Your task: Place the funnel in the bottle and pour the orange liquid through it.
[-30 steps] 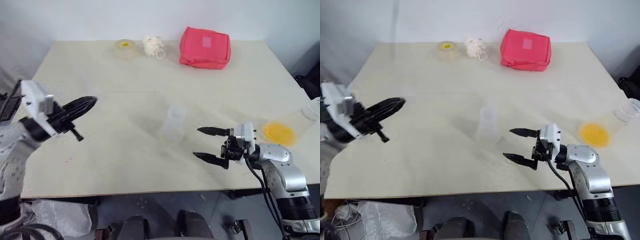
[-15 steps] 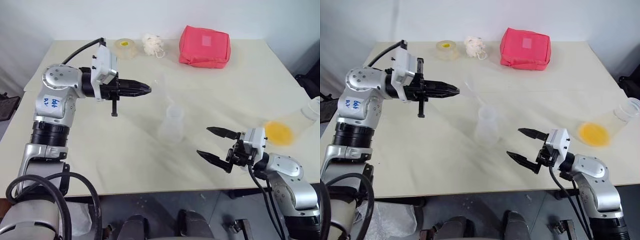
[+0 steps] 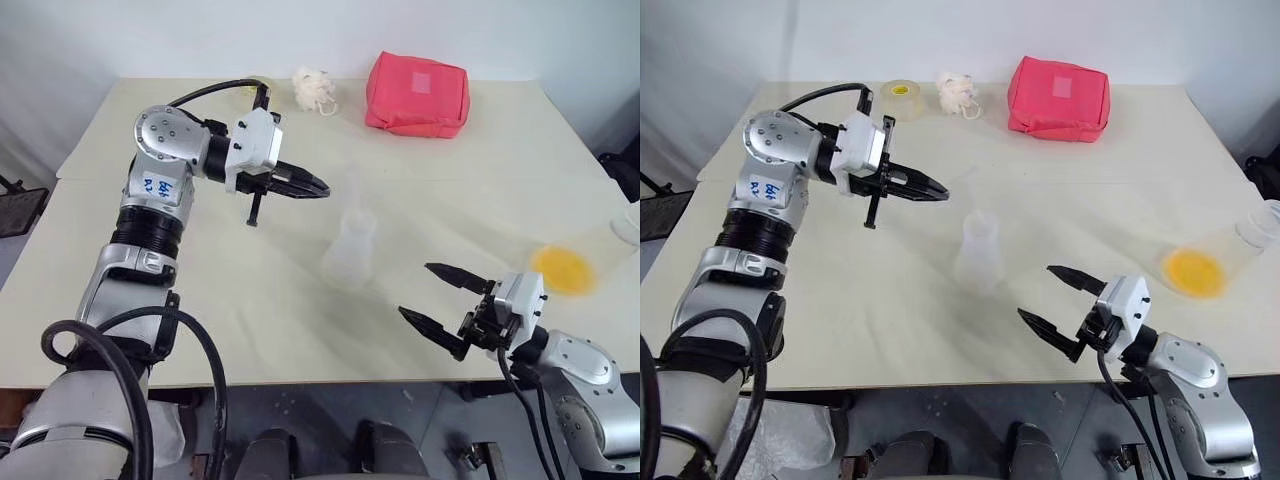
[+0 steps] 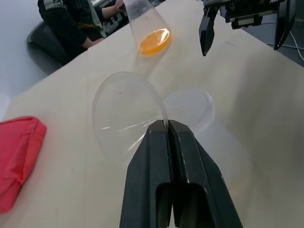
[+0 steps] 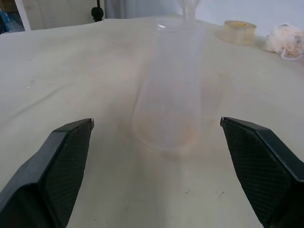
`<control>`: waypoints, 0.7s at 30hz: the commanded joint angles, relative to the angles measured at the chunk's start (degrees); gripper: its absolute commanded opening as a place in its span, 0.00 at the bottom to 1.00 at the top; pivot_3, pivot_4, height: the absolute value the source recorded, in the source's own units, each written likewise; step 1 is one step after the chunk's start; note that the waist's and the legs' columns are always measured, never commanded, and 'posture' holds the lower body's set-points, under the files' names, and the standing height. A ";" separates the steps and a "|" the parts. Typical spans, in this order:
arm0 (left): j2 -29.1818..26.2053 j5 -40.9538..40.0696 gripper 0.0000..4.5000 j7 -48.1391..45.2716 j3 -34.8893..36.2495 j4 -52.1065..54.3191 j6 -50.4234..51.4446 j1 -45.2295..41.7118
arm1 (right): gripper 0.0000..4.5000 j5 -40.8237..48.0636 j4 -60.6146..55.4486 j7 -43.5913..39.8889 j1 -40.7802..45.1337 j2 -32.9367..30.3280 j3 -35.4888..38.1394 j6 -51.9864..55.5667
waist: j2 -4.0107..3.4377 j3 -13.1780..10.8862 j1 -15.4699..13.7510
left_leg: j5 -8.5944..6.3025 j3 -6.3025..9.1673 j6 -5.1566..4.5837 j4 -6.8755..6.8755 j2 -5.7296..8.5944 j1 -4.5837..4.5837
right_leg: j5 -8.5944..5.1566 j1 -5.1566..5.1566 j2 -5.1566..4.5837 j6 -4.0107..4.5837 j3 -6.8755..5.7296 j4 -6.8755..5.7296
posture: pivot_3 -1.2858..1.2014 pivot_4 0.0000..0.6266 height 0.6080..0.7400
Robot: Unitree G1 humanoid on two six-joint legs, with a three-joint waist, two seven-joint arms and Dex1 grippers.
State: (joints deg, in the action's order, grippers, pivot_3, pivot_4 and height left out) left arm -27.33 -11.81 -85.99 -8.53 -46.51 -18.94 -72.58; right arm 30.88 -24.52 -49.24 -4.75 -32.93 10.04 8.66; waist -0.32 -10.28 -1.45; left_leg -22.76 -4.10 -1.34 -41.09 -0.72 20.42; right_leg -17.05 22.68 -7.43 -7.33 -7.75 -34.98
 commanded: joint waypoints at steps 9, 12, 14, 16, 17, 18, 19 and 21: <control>2.17 2.70 0.13 -6.45 -2.76 -4.51 -9.65 -6.47 | 1.00 0.08 -1.38 0.68 0.24 0.14 1.32 -1.75 | 0.04 -0.02 0.01 | 0.00 0.01 -0.02 0.00 0.00 0.00 | 0.00 0.00 0.00 0.00 -0.01 -0.01 | 0.52 0.24 1.00; 2.15 2.50 0.34 -6.51 -3.95 -4.55 -10.67 -7.05 | 1.00 0.07 -1.36 0.81 0.06 0.15 1.29 -1.99 | 0.07 -0.04 -0.06 | 0.00 0.02 -0.03 -0.02 0.00 0.01 | 0.00 0.00 0.00 0.00 -0.01 -0.01 | 0.52 0.24 1.00; 1.91 2.08 0.47 -6.51 -4.86 -4.48 -11.00 -7.26 | 1.00 0.10 -1.38 0.90 -0.13 0.09 1.39 -2.12 | 0.07 -0.04 -0.06 | 0.00 0.02 -0.04 -0.02 0.01 0.02 | 0.00 0.00 -0.01 0.00 0.00 -0.01 | 0.52 0.24 1.00; 1.69 1.74 0.60 -6.51 -5.52 -4.35 -11.22 -7.40 | 1.00 0.10 -1.40 0.97 -0.29 0.05 1.47 -2.23 | 0.07 -0.04 -0.04 | 0.00 0.03 -0.04 -0.02 0.01 0.02 | 0.00 0.00 -0.01 0.00 -0.01 -0.01 | 0.52 0.24 1.00; 1.64 1.59 0.69 -6.51 -5.57 -4.25 -11.13 -7.57 | 1.00 0.09 -1.41 1.00 -0.38 0.03 1.51 -2.26 | 0.07 -0.04 -0.04 | 0.00 0.03 -0.04 -0.02 0.01 0.02 | 0.00 0.00 -0.01 0.00 0.00 -0.01 | 0.52 0.24 1.00; 1.64 1.47 0.76 -6.51 -5.59 -4.21 -11.03 -7.71 | 1.00 0.10 -1.38 0.99 -0.45 -0.02 1.56 -2.29 | 0.07 -0.04 -0.03 | 0.00 0.03 -0.04 -0.02 0.01 0.02 | 0.00 0.00 -0.01 0.00 -0.01 -0.01 | 0.52 0.24 1.00; 1.60 1.16 0.82 -6.51 -5.48 -4.06 -10.82 -7.89 | 1.00 0.08 -1.36 1.07 -0.48 -0.04 1.62 -2.31 | 0.07 -0.04 -0.02 | 0.00 0.03 -0.04 -0.02 0.00 0.02 | 0.00 0.00 -0.01 0.00 -0.01 -0.01 | 0.52 0.24 1.00; 1.14 0.62 0.96 -6.06 -3.89 -3.75 -8.94 -8.36 | 1.00 -0.02 -1.53 1.45 -0.88 -0.07 2.03 -2.35 | 0.07 -0.04 -0.02 | 0.00 0.03 -0.04 -0.02 0.00 0.02 | 0.00 0.00 -0.01 0.00 -0.01 -0.02 | 0.52 0.24 1.00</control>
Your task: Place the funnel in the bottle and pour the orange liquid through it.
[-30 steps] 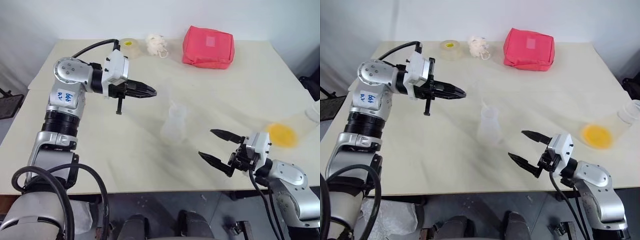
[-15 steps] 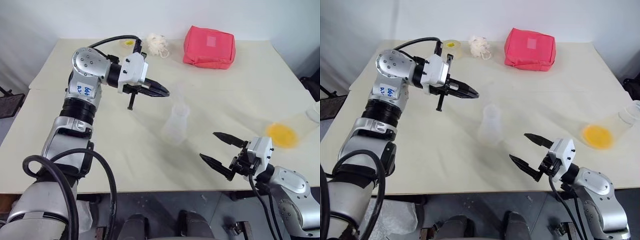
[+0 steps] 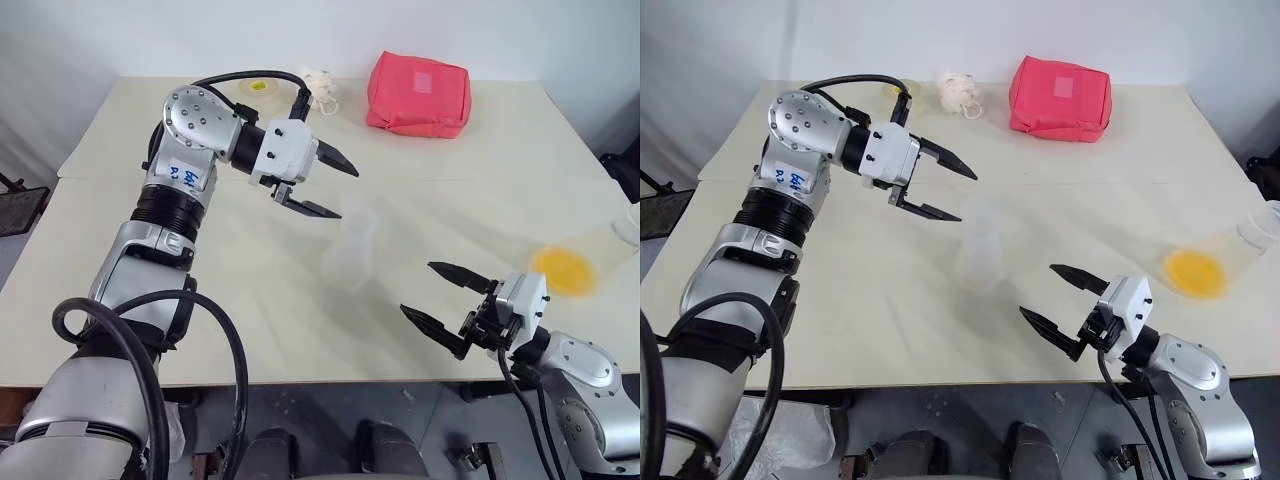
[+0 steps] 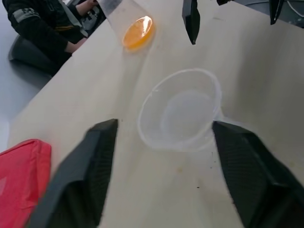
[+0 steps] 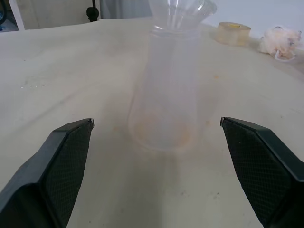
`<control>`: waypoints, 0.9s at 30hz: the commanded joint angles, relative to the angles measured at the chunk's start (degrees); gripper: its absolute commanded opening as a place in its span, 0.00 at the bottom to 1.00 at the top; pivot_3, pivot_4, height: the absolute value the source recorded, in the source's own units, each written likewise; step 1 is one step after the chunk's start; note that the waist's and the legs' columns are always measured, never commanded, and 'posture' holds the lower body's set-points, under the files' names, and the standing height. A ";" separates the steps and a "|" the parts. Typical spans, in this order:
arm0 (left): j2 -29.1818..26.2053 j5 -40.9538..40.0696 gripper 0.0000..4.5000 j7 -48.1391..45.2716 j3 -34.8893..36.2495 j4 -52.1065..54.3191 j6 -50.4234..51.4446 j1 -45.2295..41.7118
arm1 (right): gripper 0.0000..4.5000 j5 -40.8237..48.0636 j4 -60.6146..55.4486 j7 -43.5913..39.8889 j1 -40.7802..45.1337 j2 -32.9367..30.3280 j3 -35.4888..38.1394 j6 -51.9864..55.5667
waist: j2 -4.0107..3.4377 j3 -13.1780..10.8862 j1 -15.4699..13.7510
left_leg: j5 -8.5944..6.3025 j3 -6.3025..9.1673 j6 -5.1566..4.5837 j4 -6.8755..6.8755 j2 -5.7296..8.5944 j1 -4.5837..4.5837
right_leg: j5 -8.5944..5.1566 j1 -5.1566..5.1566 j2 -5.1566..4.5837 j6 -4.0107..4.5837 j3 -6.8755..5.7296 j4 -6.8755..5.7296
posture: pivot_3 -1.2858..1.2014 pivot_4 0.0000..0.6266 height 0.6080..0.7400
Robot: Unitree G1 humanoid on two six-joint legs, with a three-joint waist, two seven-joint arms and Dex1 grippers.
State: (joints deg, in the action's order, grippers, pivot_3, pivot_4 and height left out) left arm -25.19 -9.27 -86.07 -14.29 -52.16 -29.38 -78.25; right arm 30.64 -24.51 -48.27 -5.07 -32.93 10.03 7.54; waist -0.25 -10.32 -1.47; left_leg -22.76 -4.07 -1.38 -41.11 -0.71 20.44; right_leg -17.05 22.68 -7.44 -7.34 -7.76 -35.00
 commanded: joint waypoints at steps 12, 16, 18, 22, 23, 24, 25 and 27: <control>-7.63 -12.80 0.99 9.07 16.39 21.87 33.20 16.03 | 1.00 -0.24 -6.36 9.34 -10.42 2.82 10.64 -0.64 | -0.01 0.00 0.07 | 0.00 0.42 0.00 -0.02 -0.03 -0.13 | 0.00 0.00 -0.04 0.00 0.11 -0.21 | 0.52 0.24 1.00; -8.79 -15.96 0.99 11.85 17.40 32.86 44.56 27.51 | 1.00 -1.63 -8.17 14.58 -15.31 5.97 13.93 -1.03 | -0.01 0.01 0.00 | 0.00 0.60 0.00 -0.08 -0.01 -0.13 | 0.00 0.01 -0.09 0.00 0.16 -0.43 | 0.52 0.24 1.00; -9.07 -15.92 0.99 12.58 17.33 35.15 46.24 30.68 | 1.00 -2.36 -9.06 17.45 -17.28 7.31 15.17 -0.11 | -0.01 0.00 -0.07 | 0.00 0.59 0.00 -0.10 0.02 -0.12 | 0.00 0.00 -0.11 0.00 0.20 -0.42 | 0.52 0.24 1.00; -5.97 -19.58 0.99 14.53 21.13 35.88 45.22 34.96 | 1.00 -4.09 -10.46 24.88 -20.41 12.17 18.85 -0.36 | -0.03 0.02 -0.09 | 0.00 0.57 0.00 -0.13 0.02 -0.14 | 0.00 -0.03 -0.09 0.01 0.27 -0.41 | 0.52 0.24 1.00; -5.38 -20.76 0.99 14.47 21.82 36.23 45.85 36.00 | 1.00 -4.18 -10.72 26.66 -21.08 13.64 20.04 -0.63 | -0.04 0.02 -0.07 | 0.00 0.55 0.00 -0.12 0.01 -0.17 | 0.00 -0.03 -0.10 0.01 0.31 -0.42 | 0.52 0.24 1.00; -5.20 -21.23 0.99 14.32 22.03 36.40 46.36 37.02 | 1.00 -4.59 -10.86 28.26 -21.63 14.88 21.12 -1.00 | -0.05 0.03 0.00 | 0.00 0.55 0.01 -0.11 0.00 -0.18 | 0.00 -0.03 -0.09 0.01 0.32 -0.42 | 0.52 0.24 1.00; -5.25 -21.33 0.99 13.67 22.01 36.10 46.46 37.92 | 1.00 -5.11 -10.73 29.58 -21.77 15.87 22.03 -1.57 | -0.06 0.03 0.11 | 0.00 0.50 0.01 -0.07 0.02 -0.20 | 0.00 -0.02 -0.09 0.01 0.34 -0.41 | 0.52 0.24 1.00; -5.08 -21.97 0.99 12.89 22.24 35.44 46.66 38.93 | 1.00 -6.02 -9.71 31.22 -21.11 16.72 23.17 -2.23 | -0.06 0.03 0.18 | 0.00 0.43 0.01 -0.02 0.02 -0.25 | -0.01 -0.01 -0.07 0.01 0.37 -0.41 | 0.52 0.24 1.00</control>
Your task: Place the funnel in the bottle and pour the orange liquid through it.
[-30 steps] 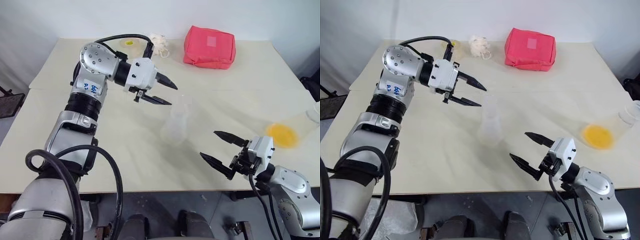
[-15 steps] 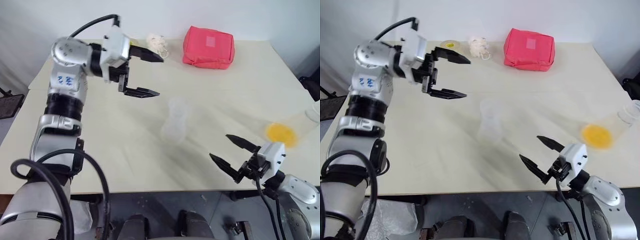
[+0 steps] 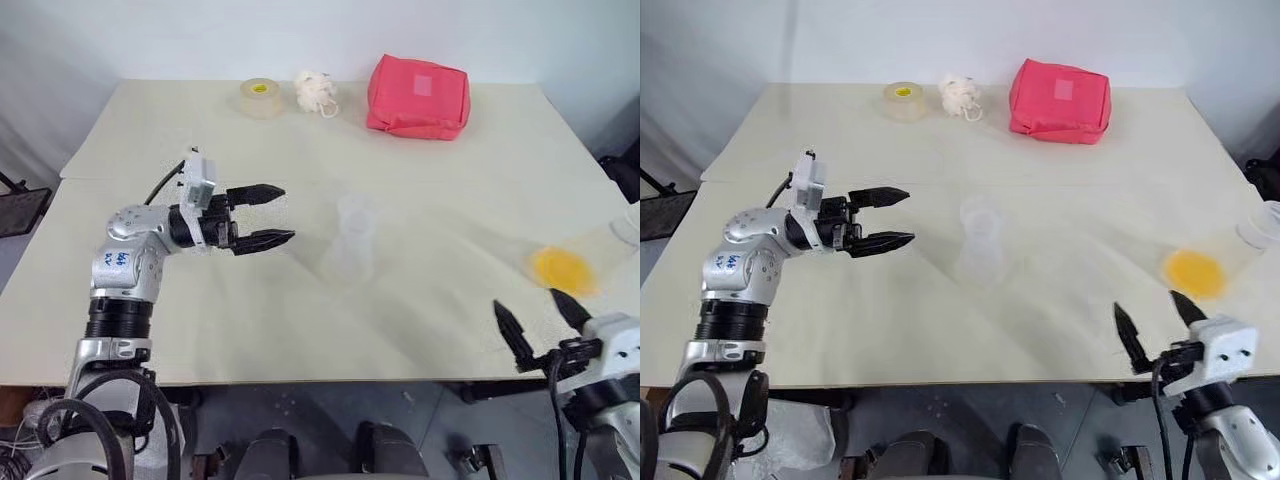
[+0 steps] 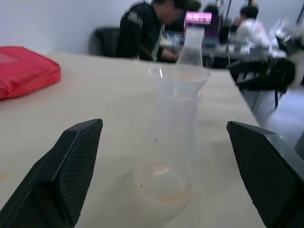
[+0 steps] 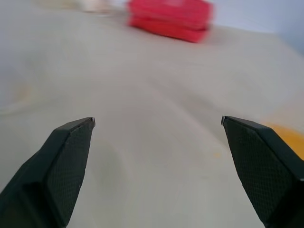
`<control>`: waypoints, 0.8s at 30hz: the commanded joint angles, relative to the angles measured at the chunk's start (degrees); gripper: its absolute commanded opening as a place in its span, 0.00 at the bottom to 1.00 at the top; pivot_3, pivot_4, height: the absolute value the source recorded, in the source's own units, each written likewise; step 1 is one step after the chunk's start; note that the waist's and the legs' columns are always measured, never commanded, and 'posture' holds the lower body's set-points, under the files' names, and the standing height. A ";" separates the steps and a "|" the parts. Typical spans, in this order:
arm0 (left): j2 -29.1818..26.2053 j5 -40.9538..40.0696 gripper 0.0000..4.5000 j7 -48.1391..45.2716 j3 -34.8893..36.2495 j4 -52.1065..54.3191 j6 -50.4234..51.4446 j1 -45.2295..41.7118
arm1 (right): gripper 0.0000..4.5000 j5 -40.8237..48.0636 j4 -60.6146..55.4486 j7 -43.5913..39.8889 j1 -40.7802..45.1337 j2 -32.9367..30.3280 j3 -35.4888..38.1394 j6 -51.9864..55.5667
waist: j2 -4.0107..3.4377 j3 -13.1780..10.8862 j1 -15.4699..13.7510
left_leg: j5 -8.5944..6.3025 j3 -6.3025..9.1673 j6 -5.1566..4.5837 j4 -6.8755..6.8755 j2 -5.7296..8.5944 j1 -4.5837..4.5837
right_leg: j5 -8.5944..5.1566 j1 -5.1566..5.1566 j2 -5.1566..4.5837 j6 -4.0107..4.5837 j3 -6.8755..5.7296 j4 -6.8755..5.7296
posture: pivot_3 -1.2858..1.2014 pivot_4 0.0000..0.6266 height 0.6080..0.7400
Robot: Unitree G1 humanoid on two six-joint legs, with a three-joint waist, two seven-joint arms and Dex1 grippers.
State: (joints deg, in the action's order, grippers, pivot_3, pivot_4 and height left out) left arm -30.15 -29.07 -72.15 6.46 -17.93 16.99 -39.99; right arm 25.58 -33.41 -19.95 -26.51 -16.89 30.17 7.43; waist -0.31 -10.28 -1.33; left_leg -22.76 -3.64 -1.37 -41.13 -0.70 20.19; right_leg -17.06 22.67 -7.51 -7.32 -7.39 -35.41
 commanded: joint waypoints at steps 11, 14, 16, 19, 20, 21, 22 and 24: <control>2.72 -1.18 0.99 -0.19 -0.87 4.04 -0.30 3.70 | 1.00 -2.68 16.15 6.64 15.95 -6.70 8.47 -3.03 | -0.05 0.01 0.03 | 0.00 -0.14 0.00 -0.01 0.02 -0.04 | 0.00 0.00 0.02 0.01 0.17 0.01 | 0.52 0.24 1.00; 3.41 -1.73 0.99 0.61 -0.70 6.49 0.45 4.96 | 1.00 -3.12 19.37 6.54 18.82 -8.30 8.95 -3.52 | -0.07 0.02 0.09 | 0.00 -0.14 0.00 0.06 -0.01 -0.05 | -0.01 0.04 0.04 0.01 0.15 0.00 | 0.52 0.24 1.00; 3.65 -1.89 0.99 1.21 -0.62 7.59 0.84 5.47 | 1.00 -3.43 21.53 6.56 21.19 -9.38 8.48 -3.85 | -0.07 0.02 0.10 | 0.00 -0.13 0.00 0.06 -0.02 -0.04 | 0.00 0.05 0.04 0.01 0.14 -0.01 | 0.52 0.24 1.00; 3.78 -2.15 0.99 1.89 -0.51 9.08 1.33 6.22 | 1.00 -4.50 24.09 6.78 23.96 -10.35 7.87 -4.50 | -0.08 0.03 0.01 | 0.01 -0.19 -0.01 0.02 0.00 -0.04 | 0.00 0.05 0.00 0.01 0.19 -0.01 | 0.52 0.24 1.00; 3.81 -2.31 0.99 2.17 -0.39 9.74 1.56 6.60 | 1.00 -4.83 24.70 6.86 24.85 -10.55 7.63 -4.83 | -0.09 0.03 0.08 | 0.01 -0.16 -0.01 0.02 0.00 -0.04 | 0.00 0.05 0.00 0.01 0.18 -0.01 | 0.52 0.24 1.00; 3.80 -2.50 0.99 2.40 -0.26 10.37 1.81 6.95 | 1.00 -5.23 25.62 7.10 26.03 -10.78 7.38 -5.24 | -0.10 0.03 0.09 | 0.01 -0.18 -0.01 0.03 -0.01 -0.04 | 0.00 0.05 0.01 0.01 0.18 -0.01 | 0.52 0.24 1.00; 3.77 -2.77 0.99 2.66 -0.14 11.11 2.17 7.36 | 1.00 -5.52 26.48 7.28 27.08 -11.00 7.24 -5.66 | -0.10 0.03 0.18 | 0.01 -0.17 -0.01 0.03 -0.01 -0.04 | 0.00 0.05 0.01 0.01 0.18 -0.01 | 0.52 0.24 1.00; 3.70 -3.12 0.99 3.17 -0.04 12.45 2.70 8.17 | 1.00 -6.08 28.39 7.66 29.22 -11.38 7.09 -6.41 | -0.11 0.03 0.15 | 0.01 -0.17 -0.01 0.03 -0.02 -0.04 | 0.00 0.05 0.01 0.01 0.17 -0.01 | 0.52 0.24 1.00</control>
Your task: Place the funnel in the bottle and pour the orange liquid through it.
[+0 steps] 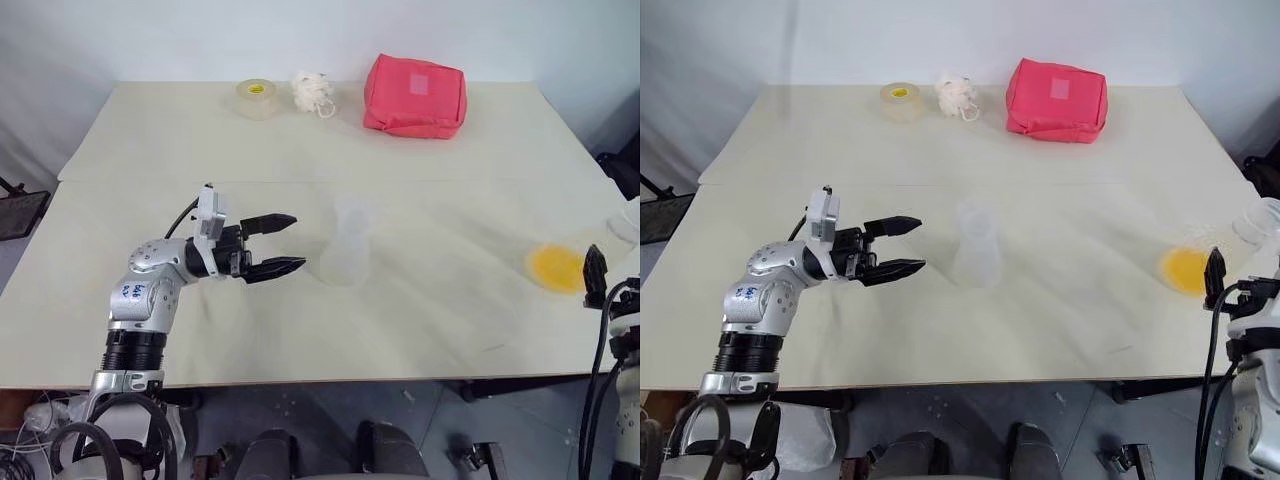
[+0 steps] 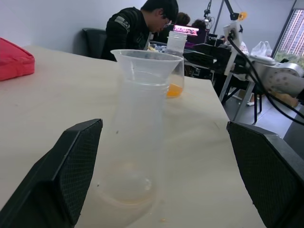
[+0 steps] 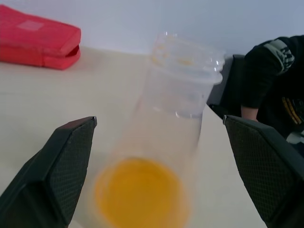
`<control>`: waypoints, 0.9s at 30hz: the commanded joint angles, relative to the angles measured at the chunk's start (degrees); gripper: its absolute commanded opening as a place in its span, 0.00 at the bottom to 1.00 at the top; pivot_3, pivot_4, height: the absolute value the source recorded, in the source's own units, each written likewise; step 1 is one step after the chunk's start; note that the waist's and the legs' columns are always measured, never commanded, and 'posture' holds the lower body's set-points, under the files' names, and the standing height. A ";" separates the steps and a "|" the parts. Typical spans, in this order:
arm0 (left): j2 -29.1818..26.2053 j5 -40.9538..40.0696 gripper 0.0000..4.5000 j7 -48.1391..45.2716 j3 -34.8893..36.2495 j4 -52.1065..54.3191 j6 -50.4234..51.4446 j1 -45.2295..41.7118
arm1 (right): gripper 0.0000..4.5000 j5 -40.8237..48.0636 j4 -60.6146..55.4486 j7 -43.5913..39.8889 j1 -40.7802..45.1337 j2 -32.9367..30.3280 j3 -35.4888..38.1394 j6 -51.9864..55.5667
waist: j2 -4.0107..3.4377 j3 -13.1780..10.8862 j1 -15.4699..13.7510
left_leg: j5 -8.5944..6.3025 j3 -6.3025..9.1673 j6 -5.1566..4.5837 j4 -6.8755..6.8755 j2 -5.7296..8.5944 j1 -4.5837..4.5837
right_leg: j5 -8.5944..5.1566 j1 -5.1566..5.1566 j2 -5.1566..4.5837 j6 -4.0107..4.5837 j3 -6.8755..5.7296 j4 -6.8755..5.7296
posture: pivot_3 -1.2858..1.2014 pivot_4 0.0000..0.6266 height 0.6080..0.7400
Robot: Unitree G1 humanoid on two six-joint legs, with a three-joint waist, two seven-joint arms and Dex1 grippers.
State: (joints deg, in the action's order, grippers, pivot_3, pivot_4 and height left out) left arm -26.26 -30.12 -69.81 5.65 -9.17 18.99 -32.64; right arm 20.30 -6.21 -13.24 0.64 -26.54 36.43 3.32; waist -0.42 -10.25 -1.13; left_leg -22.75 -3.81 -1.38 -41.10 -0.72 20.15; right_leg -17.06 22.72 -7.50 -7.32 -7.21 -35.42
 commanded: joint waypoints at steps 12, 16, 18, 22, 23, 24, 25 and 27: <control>-0.55 -3.11 0.99 2.65 0.88 6.75 1.75 2.75 | 1.00 -3.82 8.54 2.59 10.60 -3.04 -1.29 -5.16 | -0.11 -0.01 -0.02 | 0.00 0.03 0.00 0.00 -0.02 0.02 | 0.00 0.00 -0.02 0.00 -0.01 0.00 | 0.52 0.24 1.00; -0.78 -3.29 0.99 2.88 0.97 7.07 1.85 3.06 | 1.00 -4.10 8.44 2.93 11.16 -2.80 -1.86 -5.34 | -0.12 -0.01 -0.05 | 0.00 0.03 0.00 0.00 -0.02 0.03 | 0.00 0.00 -0.03 0.00 -0.01 0.00 | 0.52 0.24 1.00; -0.85 -3.34 0.99 2.98 1.01 7.12 1.85 3.15 | 1.00 -4.26 8.73 3.17 11.69 -2.87 -2.03 -5.45 | -0.12 -0.01 -0.03 | 0.00 0.04 0.00 0.00 -0.02 0.03 | 0.00 0.00 -0.03 0.00 -0.01 0.01 | 0.52 0.24 1.00; -0.93 -3.26 0.99 2.98 0.89 6.81 1.58 3.12 | 1.00 -4.90 9.64 3.64 12.79 -3.05 -2.22 -5.77 | -0.17 -0.04 -0.01 | 0.00 0.04 0.00 0.01 -0.04 0.02 | 0.00 0.00 -0.02 0.00 -0.02 0.01 | 0.52 0.24 1.00; -0.91 -3.21 0.99 3.00 0.83 6.65 1.50 3.01 | 1.00 -5.01 9.73 3.72 13.00 -3.03 -2.22 -5.82 | -0.18 -0.04 -0.01 | 0.00 0.04 0.00 0.01 -0.04 0.02 | 0.00 0.00 -0.02 0.00 -0.02 0.01 | 0.52 0.24 1.00; -0.86 -3.13 0.99 3.04 0.73 6.50 1.42 2.88 | 1.00 -5.10 9.65 3.95 13.16 -2.90 -2.23 -5.93 | -0.18 -0.05 -0.02 | 0.00 0.03 0.00 0.01 -0.04 0.03 | 0.00 0.00 -0.02 0.00 -0.01 0.01 | 0.52 0.24 1.00; -0.82 -3.06 0.99 3.08 0.66 6.37 1.34 2.78 | 1.00 -5.09 9.46 4.22 13.21 -2.67 -2.22 -6.03 | -0.19 -0.05 -0.03 | 0.00 0.03 0.00 0.01 -0.04 0.03 | 0.00 0.00 -0.03 0.00 -0.01 0.01 | 0.52 0.24 1.00; -0.83 -3.04 1.00 3.05 0.65 6.25 1.26 2.74 | 0.87 -4.75 8.89 4.74 13.15 -2.17 -2.22 -5.69 | -0.19 -0.05 -0.03 | 0.00 0.03 0.00 0.00 -0.04 0.03 | 0.00 0.00 -0.03 0.00 -0.01 0.01 | 0.52 0.24 1.00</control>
State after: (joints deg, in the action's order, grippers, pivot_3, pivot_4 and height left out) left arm -26.70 -32.11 -66.75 5.74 -4.60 20.92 -29.60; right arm 15.26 4.81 -9.37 13.15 -28.26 33.48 -1.19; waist -0.61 -10.30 -1.16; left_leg -22.75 -3.78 -1.38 -41.10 -0.76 20.18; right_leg -17.06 22.72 -7.53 -7.32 -7.23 -35.41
